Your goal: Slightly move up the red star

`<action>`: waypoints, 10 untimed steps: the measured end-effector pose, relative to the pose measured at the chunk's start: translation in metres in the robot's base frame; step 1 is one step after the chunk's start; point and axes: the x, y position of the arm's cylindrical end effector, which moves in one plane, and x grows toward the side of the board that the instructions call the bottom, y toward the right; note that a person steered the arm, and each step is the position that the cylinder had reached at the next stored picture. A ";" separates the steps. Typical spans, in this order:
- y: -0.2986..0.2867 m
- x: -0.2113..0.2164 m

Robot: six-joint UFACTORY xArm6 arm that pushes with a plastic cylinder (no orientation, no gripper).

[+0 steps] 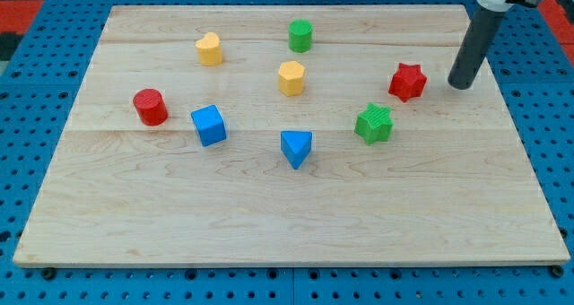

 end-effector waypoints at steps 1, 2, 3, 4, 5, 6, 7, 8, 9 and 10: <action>0.000 0.000; 0.012 0.000; 0.018 0.014; -0.001 0.035; -0.015 0.022; -0.033 0.003; -0.035 0.006; -0.051 0.044; -0.096 0.036; -0.071 0.024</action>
